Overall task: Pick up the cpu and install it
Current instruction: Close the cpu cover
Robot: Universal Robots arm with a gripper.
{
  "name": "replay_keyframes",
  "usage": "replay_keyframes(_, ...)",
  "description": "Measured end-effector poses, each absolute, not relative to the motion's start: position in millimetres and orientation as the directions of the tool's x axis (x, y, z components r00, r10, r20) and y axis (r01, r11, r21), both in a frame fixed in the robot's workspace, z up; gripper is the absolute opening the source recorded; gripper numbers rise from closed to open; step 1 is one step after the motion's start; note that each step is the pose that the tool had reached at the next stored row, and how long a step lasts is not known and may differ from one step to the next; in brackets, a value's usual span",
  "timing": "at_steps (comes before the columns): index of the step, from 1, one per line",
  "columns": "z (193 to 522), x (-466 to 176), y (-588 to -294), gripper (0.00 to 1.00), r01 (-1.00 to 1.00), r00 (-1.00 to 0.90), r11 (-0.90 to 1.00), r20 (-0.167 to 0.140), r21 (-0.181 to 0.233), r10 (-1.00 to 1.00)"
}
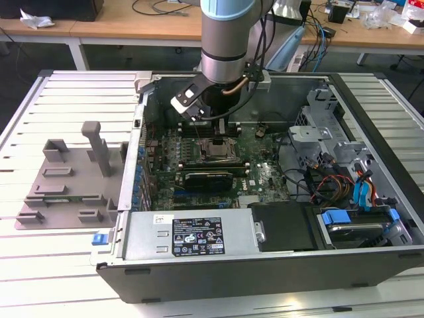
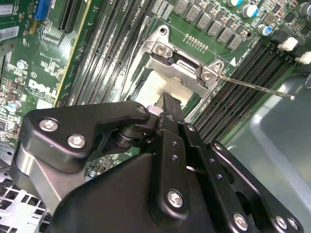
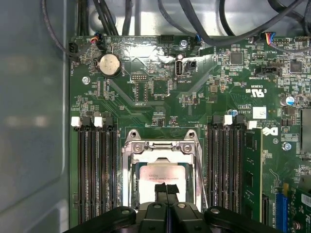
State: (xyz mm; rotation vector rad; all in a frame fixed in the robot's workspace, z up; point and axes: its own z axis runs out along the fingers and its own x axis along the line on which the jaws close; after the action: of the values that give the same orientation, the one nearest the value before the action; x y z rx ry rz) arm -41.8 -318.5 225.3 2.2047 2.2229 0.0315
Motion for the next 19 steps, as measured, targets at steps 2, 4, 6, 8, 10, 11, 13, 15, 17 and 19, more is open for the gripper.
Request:
replay_keyframes(2,225.2,-41.8,-318.5,0.11,0.999,-0.033,0.033,0.007,0.022,0.999)
replay_keyframes(4,225.2,-41.8,-318.5,0.11,0.993,-0.114,0.113,0.007,0.022,0.994)
replay_keyframes(6,225.2,-41.8,-318.5,0.11,0.986,-0.166,0.166,0.006,0.022,0.986)
replay_keyframes(8,225.1,-41.8,-318.5,0.11,0.976,-0.217,0.217,0.006,0.022,0.976)
replay_keyframes(10,225.1,-41.8,-318.5,0.11,0.965,-0.26,0.26,0.006,0.022,0.966)
replay_keyframes(11,225.0,-41.8,-318.5,0.11,0.958,-0.285,0.285,0.006,0.022,0.959)
replay_keyframes(13,224.9,-41.8,-318.5,0.11,0.938,-0.347,0.347,0.006,0.022,0.938)
replay_keyframes(15,224.7,-41.7,-318.5,0.11,0.91,-0.415,0.415,0.006,0.022,0.91)
replay_keyframes(17,224.7,-41.8,-318.5,0.11,0.87,-0.492,0.492,0.006,0.022,0.871)
replay_keyframes(19,224.6,-41.8,-318.5,0.11,0.826,-0.564,0.564,0.006,0.022,0.826)
